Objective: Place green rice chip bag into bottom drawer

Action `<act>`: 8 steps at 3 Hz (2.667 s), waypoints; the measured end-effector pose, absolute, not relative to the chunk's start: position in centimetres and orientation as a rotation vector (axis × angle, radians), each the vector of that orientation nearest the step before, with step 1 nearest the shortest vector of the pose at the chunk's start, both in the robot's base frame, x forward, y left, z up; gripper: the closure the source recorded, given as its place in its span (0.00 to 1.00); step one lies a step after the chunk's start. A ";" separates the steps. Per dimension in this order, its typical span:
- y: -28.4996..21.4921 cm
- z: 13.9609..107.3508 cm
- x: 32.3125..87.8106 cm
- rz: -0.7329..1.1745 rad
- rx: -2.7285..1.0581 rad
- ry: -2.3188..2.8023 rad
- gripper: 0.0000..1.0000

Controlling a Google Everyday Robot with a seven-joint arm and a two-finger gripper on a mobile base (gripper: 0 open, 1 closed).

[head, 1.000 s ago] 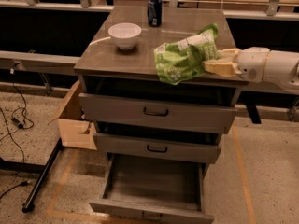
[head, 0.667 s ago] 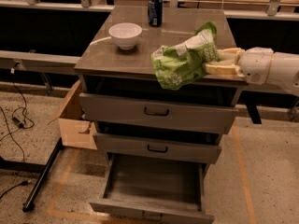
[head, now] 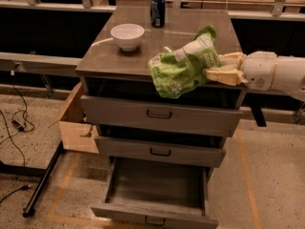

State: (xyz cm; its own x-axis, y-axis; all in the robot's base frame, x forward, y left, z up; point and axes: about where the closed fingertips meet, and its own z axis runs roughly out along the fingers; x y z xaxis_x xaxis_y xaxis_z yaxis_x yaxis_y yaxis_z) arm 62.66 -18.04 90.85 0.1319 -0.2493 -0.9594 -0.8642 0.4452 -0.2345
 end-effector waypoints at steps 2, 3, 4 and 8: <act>-13.0 88.8 54.6 0.737 -1.038 1.377 1.00; -10.6 85.3 51.6 0.729 -1.099 1.379 1.00; -8.9 80.9 49.9 0.693 -1.178 1.416 1.00; -10.1 67.1 51.6 0.603 -1.292 1.559 1.00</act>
Offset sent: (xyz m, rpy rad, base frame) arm -0.1408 0.0933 -0.0712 0.0946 0.1030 0.0983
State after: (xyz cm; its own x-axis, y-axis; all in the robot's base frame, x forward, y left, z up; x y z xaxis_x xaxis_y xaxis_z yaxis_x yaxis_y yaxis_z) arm 51.63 -10.10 67.15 0.0509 -0.4396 -0.8968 -0.9286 0.3096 -0.2044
